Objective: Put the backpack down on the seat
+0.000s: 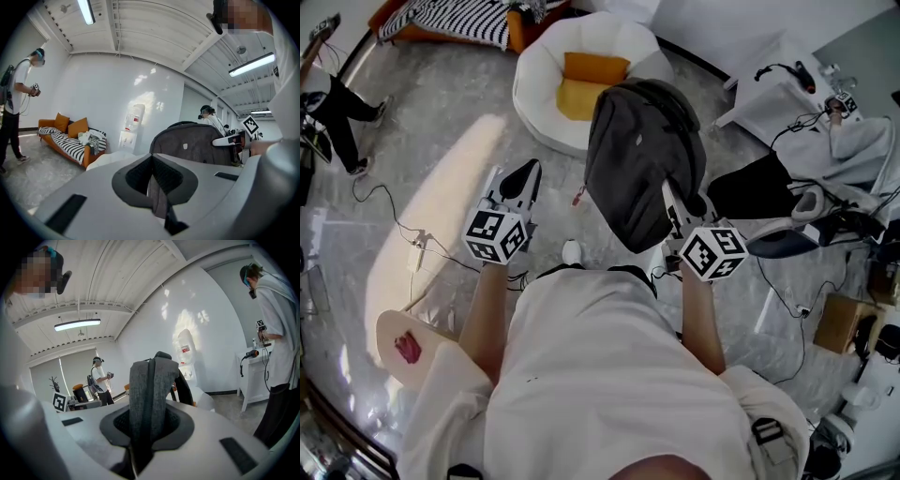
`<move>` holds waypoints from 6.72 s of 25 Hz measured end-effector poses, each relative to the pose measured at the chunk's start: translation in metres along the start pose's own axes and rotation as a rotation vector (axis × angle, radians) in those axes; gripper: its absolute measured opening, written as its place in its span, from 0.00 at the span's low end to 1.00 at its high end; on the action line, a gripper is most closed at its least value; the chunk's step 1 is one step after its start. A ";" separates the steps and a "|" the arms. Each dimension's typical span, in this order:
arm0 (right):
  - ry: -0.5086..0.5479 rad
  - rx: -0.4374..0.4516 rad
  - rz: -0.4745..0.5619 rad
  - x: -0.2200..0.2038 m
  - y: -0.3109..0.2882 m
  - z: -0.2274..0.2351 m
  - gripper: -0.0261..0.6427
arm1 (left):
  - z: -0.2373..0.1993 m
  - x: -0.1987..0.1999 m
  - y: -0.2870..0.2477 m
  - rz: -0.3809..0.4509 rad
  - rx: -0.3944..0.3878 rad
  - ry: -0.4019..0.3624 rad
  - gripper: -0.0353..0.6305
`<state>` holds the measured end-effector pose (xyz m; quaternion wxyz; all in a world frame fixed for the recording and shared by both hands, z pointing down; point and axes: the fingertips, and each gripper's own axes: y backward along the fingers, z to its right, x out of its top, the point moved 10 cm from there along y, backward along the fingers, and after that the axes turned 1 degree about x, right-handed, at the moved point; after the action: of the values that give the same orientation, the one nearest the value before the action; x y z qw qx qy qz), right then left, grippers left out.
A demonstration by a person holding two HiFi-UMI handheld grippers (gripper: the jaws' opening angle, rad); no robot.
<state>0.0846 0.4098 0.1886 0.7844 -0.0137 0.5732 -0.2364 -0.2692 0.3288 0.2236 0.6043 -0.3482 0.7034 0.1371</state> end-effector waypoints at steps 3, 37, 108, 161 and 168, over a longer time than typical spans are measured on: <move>0.000 -0.015 -0.002 0.003 -0.007 -0.005 0.16 | -0.013 0.001 0.001 0.001 -0.001 0.008 0.08; 0.040 0.057 -0.037 0.058 -0.129 0.044 0.16 | -0.070 0.023 -0.061 -0.006 0.094 0.019 0.08; -0.016 0.120 -0.228 0.070 -0.541 0.228 0.16 | -0.291 0.055 -0.433 -0.214 -0.070 0.080 0.08; -0.221 0.299 -0.322 -0.151 -0.770 0.329 0.15 | -0.428 -0.174 -0.626 -0.381 -0.128 0.111 0.08; -0.222 0.318 -0.339 -0.165 -0.778 0.341 0.15 | -0.426 -0.189 -0.639 -0.398 -0.159 0.109 0.08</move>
<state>0.0789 -0.3019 0.6805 0.7839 -0.0121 0.4290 -0.4488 -0.1665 -0.3309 0.6471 0.5513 -0.5336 0.6393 0.0511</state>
